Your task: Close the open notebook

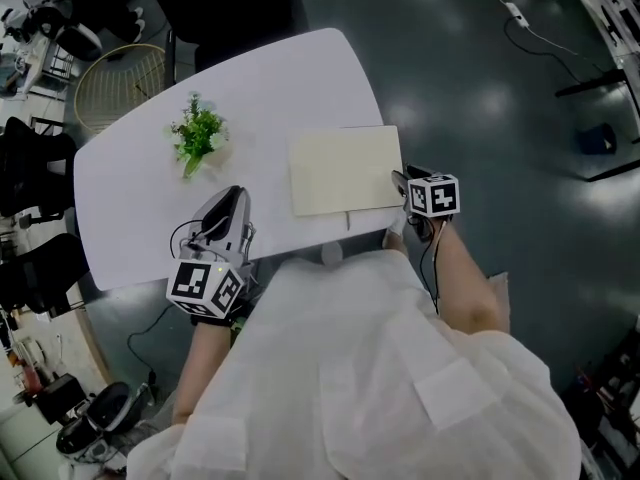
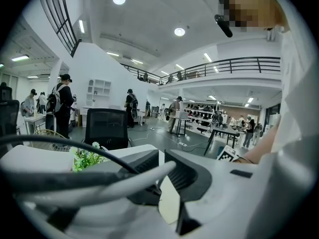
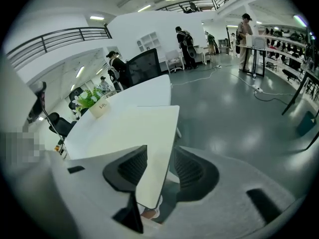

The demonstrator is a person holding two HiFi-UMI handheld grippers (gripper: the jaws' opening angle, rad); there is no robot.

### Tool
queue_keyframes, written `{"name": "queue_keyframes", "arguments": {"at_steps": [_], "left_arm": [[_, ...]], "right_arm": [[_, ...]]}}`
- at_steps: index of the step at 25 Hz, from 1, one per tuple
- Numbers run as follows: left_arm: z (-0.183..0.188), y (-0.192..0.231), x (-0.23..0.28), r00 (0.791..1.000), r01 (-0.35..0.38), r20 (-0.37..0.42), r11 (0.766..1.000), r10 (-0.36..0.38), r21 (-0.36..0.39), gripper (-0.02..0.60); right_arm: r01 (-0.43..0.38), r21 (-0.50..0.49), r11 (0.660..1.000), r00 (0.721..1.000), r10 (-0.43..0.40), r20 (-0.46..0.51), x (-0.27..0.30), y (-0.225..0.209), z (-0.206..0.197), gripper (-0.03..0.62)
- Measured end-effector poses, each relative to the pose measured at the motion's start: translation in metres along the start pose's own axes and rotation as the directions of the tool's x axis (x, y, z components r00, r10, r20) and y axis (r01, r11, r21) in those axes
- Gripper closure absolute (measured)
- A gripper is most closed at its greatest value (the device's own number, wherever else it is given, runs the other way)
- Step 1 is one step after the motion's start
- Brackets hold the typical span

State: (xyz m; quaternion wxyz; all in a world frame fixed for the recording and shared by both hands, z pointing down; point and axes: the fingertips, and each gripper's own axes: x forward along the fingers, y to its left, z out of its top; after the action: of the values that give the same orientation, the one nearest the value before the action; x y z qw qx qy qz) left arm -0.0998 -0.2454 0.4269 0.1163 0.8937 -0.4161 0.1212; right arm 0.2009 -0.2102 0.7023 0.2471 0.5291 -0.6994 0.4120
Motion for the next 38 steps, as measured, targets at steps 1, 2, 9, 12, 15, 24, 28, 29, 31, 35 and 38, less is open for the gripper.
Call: {"name": "queue_keyframes", "arguments": {"at_steps": [1,2,9,12,15,24,28,29,31,35,38], "left_arm": [[0.000,-0.002,0.001,1.000,0.002,-0.003,1.000,-0.002,-0.002,0.548],[0.000,-0.003,0.002,1.000,0.004,-0.005,1.000,-0.004,-0.004,0.548],[-0.008,-0.002,0.004,1.000,-0.002,-0.017,1.000,0.002,-0.007,0.548],[-0.010,-0.004,0.002,1.000,0.001,-0.026,1.000,-0.001,-0.008,0.548],[-0.012,-0.004,0.000,1.000,0.001,-0.030,1.000,-0.001,-0.006,0.548],[-0.013,0.001,-0.016,1.000,-0.013,-0.018,1.000,0.013,-0.001,0.548],[-0.015,0.006,-0.023,1.000,-0.020,-0.009,1.000,0.020,-0.002,0.548],[-0.014,0.007,-0.025,1.000,-0.021,-0.006,1.000,0.021,-0.002,0.548],[-0.013,0.009,-0.028,1.000,-0.024,0.002,1.000,0.024,-0.003,0.548],[-0.010,0.015,-0.036,0.999,-0.029,0.017,1.000,0.029,-0.010,0.548],[-0.009,0.020,-0.041,0.999,-0.028,0.025,1.000,0.029,-0.013,0.548]], "right_arm": [[-0.004,0.013,1.000,1.000,0.004,-0.012,0.001,-0.002,-0.003,0.420],[-0.013,0.028,1.000,1.000,0.013,-0.023,0.002,-0.002,-0.007,0.419],[-0.086,0.177,0.980,0.995,0.093,-0.036,0.017,-0.004,-0.025,0.404],[-0.112,0.207,0.972,0.992,0.122,-0.037,0.016,-0.004,-0.023,0.406],[-0.137,0.223,0.965,0.988,0.150,-0.045,0.018,0.000,-0.023,0.415],[-0.127,0.193,0.973,0.990,0.135,-0.032,0.005,0.008,-0.018,0.464],[-0.110,0.144,0.983,0.993,0.113,-0.015,-0.007,0.013,-0.006,0.480],[-0.110,0.137,0.984,0.994,0.112,-0.006,-0.011,0.015,-0.003,0.482],[-0.117,0.130,0.985,0.993,0.115,0.023,-0.021,0.022,0.004,0.484],[-0.136,0.067,0.989,0.988,0.130,0.084,-0.042,0.043,0.024,0.485],[-0.133,0.007,0.991,0.984,0.131,0.118,-0.050,0.065,0.041,0.487]]}}
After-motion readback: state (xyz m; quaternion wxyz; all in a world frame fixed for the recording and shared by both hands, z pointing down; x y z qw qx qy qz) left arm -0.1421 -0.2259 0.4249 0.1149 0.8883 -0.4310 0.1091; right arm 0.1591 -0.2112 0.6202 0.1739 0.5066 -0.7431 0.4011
